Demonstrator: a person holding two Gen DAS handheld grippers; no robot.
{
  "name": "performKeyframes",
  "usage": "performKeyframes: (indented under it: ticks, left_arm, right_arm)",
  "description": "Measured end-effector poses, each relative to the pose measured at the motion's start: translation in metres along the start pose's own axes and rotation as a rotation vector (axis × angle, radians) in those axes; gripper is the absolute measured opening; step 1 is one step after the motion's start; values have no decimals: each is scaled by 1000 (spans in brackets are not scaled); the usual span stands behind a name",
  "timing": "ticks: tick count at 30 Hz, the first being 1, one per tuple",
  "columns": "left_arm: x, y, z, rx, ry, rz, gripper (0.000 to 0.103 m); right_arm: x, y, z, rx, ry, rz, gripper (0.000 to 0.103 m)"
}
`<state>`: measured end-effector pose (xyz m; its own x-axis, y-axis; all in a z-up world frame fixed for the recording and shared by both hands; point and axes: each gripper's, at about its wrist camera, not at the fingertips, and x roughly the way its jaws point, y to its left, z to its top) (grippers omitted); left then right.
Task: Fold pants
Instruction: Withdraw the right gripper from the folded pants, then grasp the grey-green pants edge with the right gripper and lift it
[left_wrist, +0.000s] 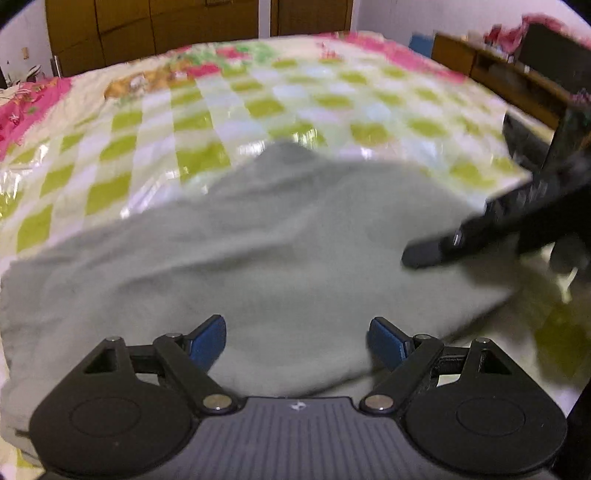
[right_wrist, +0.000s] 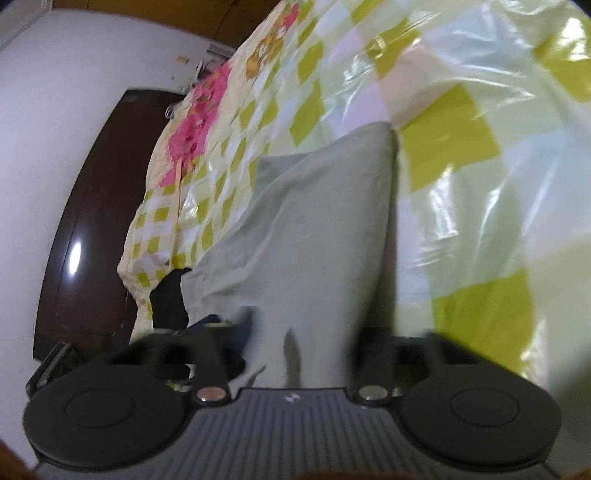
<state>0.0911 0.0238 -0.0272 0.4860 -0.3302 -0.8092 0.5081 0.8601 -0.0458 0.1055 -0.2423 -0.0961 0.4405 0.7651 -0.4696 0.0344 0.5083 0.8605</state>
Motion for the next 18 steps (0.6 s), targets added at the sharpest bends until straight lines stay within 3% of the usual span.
performKeyframes:
  ticks: [7, 11, 13, 14, 16, 18]
  left_arm:
    - [10, -48, 5, 42, 9, -138, 96]
    - [-1, -69, 24, 82, -60, -165, 96]
    - [-7, -70, 33, 85, -115, -110, 97]
    - [-8, -72, 37, 102, -142, -41, 97]
    - [-3, -70, 43, 122, -154, 37, 97]
    - [7, -63, 47, 84, -136, 60, 97]
  right_arm:
    - [-35, -15, 3, -23, -32, -92, 5]
    - [-79, -28, 6, -6, -99, -148, 5]
    - [-96, -33, 6, -5, -119, -178, 5]
    - [-101, -35, 5, -2, -122, -188, 5]
    - [-105, -41, 3, 11, -119, -192, 6]
    - [-104, -45, 1, 22, -117, -176, 9]
